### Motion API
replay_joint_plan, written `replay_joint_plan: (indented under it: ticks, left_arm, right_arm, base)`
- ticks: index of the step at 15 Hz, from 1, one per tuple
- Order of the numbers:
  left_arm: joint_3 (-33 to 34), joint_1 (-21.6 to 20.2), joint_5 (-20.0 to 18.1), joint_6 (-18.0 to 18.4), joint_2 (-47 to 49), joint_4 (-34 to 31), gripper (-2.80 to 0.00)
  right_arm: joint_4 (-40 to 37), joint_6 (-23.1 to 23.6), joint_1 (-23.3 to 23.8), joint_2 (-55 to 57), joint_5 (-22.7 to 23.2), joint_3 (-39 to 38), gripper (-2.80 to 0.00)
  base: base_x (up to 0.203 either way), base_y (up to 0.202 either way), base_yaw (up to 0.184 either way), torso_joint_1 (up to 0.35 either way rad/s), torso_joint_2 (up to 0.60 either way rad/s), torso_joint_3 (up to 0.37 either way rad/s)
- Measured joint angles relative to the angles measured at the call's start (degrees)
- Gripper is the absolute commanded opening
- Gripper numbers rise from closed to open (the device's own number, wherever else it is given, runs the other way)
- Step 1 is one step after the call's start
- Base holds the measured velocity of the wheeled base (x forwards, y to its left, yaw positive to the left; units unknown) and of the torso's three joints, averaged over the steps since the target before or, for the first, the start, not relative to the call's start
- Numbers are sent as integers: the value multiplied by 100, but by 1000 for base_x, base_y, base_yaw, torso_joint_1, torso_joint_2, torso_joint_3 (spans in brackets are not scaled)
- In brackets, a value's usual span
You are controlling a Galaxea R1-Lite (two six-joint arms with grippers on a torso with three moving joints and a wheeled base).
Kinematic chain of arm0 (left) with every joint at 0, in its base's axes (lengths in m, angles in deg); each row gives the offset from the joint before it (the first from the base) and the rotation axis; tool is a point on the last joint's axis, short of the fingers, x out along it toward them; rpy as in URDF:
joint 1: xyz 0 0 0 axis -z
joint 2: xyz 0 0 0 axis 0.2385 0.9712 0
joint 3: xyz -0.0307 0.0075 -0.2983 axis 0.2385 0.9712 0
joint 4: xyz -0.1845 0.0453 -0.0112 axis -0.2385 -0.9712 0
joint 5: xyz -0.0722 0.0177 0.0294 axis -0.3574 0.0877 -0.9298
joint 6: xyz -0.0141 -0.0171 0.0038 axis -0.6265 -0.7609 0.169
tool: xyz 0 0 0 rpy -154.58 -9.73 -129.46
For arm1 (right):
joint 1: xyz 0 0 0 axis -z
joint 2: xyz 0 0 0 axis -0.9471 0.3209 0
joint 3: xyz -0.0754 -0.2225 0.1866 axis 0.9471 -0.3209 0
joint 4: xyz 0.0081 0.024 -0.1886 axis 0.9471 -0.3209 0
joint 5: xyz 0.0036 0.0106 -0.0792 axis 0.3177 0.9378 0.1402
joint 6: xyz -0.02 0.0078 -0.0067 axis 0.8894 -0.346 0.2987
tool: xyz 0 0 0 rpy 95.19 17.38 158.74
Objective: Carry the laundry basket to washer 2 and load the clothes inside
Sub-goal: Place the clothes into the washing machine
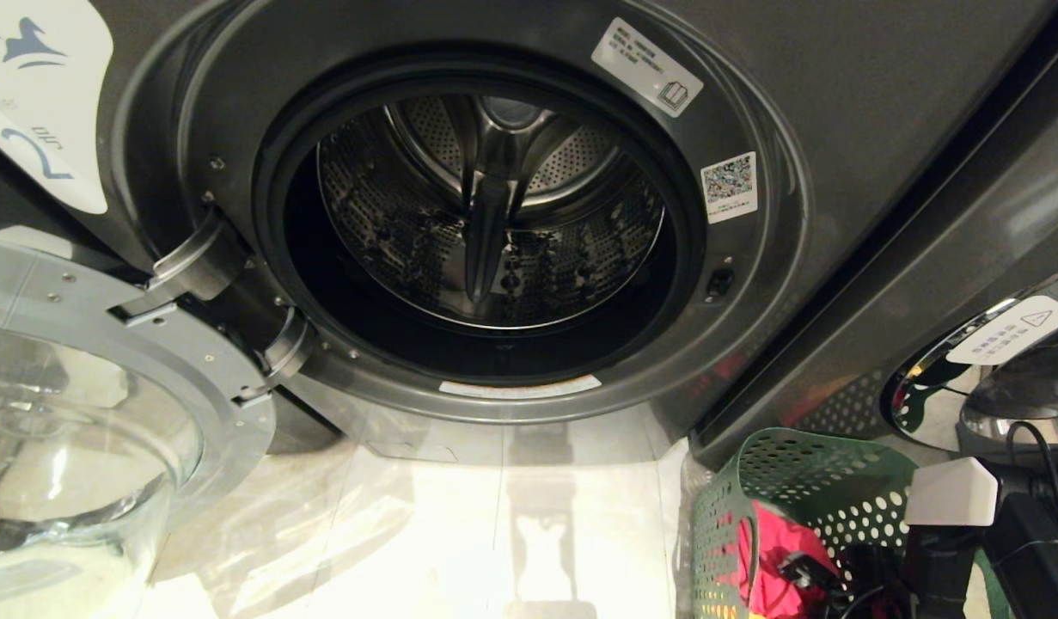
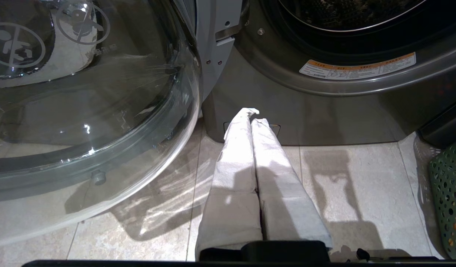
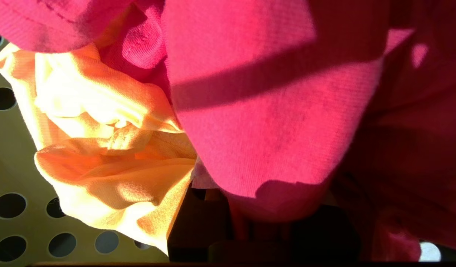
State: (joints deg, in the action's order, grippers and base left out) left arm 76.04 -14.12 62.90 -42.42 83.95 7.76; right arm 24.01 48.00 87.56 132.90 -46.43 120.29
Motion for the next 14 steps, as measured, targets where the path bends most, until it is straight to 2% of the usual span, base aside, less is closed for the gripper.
replay_joint_plan:
  ticks: [14]
  left_arm:
    - [0, 0, 1, 0, 0, 1, -280]
  right_arm:
    - [410, 11, 137, -164, 2, -366, -280]
  base:
    - [0, 0, 0, 0, 0, 0]
